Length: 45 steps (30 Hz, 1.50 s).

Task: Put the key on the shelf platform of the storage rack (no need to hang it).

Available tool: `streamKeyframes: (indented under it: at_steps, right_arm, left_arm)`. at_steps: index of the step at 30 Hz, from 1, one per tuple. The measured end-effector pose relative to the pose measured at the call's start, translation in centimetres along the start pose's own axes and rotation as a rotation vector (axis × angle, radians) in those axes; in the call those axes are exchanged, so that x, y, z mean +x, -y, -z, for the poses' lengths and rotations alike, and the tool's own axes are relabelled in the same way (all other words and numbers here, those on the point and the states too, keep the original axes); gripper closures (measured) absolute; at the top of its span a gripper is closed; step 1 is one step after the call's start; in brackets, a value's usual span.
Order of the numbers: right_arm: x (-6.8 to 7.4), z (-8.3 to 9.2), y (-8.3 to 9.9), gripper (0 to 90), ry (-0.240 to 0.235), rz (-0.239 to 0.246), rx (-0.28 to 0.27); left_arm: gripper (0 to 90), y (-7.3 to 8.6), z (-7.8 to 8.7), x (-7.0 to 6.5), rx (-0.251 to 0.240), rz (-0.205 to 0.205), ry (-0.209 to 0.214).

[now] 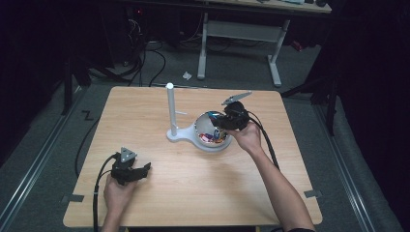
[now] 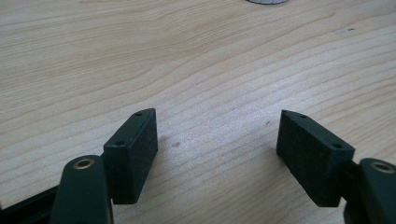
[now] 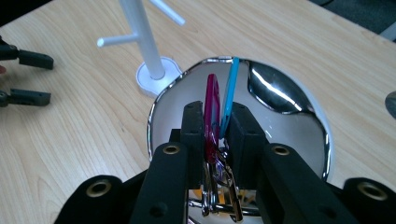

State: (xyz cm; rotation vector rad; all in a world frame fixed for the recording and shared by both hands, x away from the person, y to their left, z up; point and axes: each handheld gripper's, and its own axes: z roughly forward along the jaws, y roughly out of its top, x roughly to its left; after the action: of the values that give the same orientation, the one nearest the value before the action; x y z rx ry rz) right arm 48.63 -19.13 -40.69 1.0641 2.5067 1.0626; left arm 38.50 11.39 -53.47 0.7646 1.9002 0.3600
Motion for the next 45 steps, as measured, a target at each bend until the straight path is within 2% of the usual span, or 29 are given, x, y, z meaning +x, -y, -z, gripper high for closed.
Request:
streamKeyframes:
  at_steps: [6, 17, 21, 25, 30, 33, 37, 41, 45]
  right_arm:
    - [-0.2, -0.8, 0.6, 78.0, -0.007, -0.008, 0.019]
    - [-0.8, -1.9, 1.4, 77.9, 0.019, -0.013, 0.076]
    - [-0.9, -2.4, 1.6, 78.0, 0.018, -0.031, 0.082]
    - [-0.8, -2.9, 1.6, 78.0, 0.031, -0.019, 0.095]
    - [-0.9, -3.6, 1.8, 75.9, 0.022, -0.035, 0.129]
    - [-1.1, -3.4, 1.9, 67.0, 0.013, -0.066, 0.115]
    - [-1.3, -2.8, 2.0, 61.7, 0.021, -0.064, 0.077]
    - [-1.4, -2.0, 2.1, 55.8, 0.001, -0.091, 0.036]
    - [-1.4, -0.9, 2.4, 53.4, 0.024, -0.097, -0.007]
  left_arm:
    - [29.6, 0.0, 0.0, 0.0, -0.001, 0.005, -0.002]
    - [29.6, 0.0, 0.0, 0.0, -0.001, 0.006, -0.002]
    - [29.6, 0.0, 0.0, 0.0, -0.002, 0.004, -0.002]
    - [29.6, 0.0, 0.0, 0.0, -0.002, 0.004, -0.002]
    - [29.6, 0.0, 0.0, 0.0, -0.002, 0.004, -0.002]
    - [29.6, 0.0, 0.0, 0.0, -0.002, 0.005, -0.002]
    - [29.6, 0.0, 0.0, 0.0, -0.001, 0.002, 0.0]
    - [29.6, 0.0, 0.0, 0.0, -0.001, -0.001, 0.0]
    - [29.6, 0.1, 0.0, 0.0, -0.003, 0.0, -0.001]
